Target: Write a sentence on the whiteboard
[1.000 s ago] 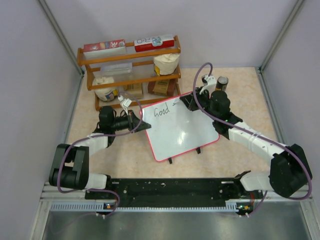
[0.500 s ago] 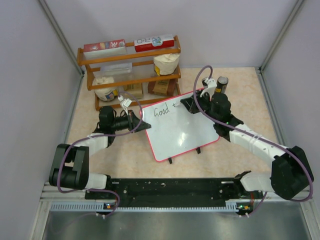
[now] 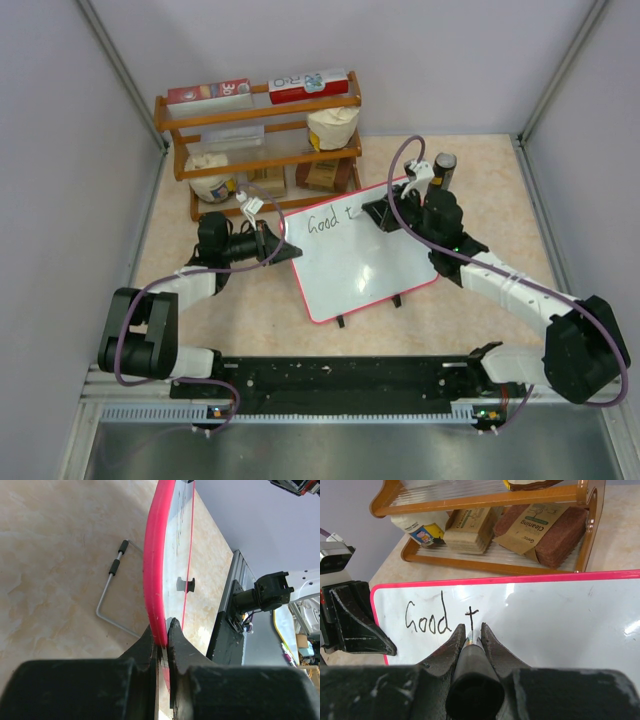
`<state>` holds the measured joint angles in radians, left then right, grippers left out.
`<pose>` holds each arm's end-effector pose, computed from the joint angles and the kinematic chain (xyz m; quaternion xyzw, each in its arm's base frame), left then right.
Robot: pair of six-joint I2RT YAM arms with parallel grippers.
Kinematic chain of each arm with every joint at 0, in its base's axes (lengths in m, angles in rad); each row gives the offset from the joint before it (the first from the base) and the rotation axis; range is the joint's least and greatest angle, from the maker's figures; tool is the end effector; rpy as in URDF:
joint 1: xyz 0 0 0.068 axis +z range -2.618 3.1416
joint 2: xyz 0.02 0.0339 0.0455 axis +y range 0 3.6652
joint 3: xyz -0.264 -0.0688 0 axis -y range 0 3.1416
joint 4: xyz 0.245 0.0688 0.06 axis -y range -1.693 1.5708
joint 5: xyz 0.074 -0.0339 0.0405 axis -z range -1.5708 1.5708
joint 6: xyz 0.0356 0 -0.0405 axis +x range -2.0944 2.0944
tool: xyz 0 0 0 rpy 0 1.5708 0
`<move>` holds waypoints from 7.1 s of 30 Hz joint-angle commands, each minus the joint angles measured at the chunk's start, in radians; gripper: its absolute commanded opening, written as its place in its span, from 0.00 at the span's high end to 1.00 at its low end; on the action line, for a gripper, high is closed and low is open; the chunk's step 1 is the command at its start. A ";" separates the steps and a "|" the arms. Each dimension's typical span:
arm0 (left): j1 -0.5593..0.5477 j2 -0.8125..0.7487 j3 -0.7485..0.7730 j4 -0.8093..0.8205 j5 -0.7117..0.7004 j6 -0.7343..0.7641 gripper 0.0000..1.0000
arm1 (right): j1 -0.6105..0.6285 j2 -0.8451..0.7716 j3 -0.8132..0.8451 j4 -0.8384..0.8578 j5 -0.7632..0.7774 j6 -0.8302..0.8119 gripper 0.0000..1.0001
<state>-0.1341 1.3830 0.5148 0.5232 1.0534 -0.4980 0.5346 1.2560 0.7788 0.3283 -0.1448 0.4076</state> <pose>0.2546 -0.0656 0.1937 0.1564 0.7478 -0.5454 0.3448 0.2482 0.1529 0.2891 -0.0951 0.7512 0.3442 0.5551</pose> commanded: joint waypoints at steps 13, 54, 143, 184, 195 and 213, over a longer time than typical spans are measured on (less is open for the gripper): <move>-0.044 0.019 -0.055 -0.094 -0.026 0.234 1.00 | 0.001 -0.017 0.066 0.001 0.076 -0.026 1.00; -0.045 0.019 -0.055 -0.094 -0.027 0.234 1.00 | -0.015 0.042 0.071 -0.023 0.076 -0.046 1.00; -0.050 0.014 -0.053 -0.098 -0.030 0.239 1.00 | -0.016 -0.073 0.011 -0.058 0.091 -0.027 1.00; -0.052 0.011 -0.055 -0.100 -0.032 0.239 1.00 | -0.036 -0.030 0.050 -0.066 0.102 -0.029 1.00; -0.052 0.011 -0.053 -0.100 -0.033 0.239 1.00 | -0.036 -0.052 -0.007 -0.071 0.093 -0.033 1.00; -0.052 0.011 -0.053 -0.100 -0.030 0.240 1.00 | -0.036 -0.089 0.088 -0.006 0.102 -0.018 1.00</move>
<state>-0.1448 1.3762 0.5133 0.5198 1.0431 -0.4957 0.5110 1.1576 0.7906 0.2722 -0.0498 0.3893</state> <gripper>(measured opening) 0.070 0.120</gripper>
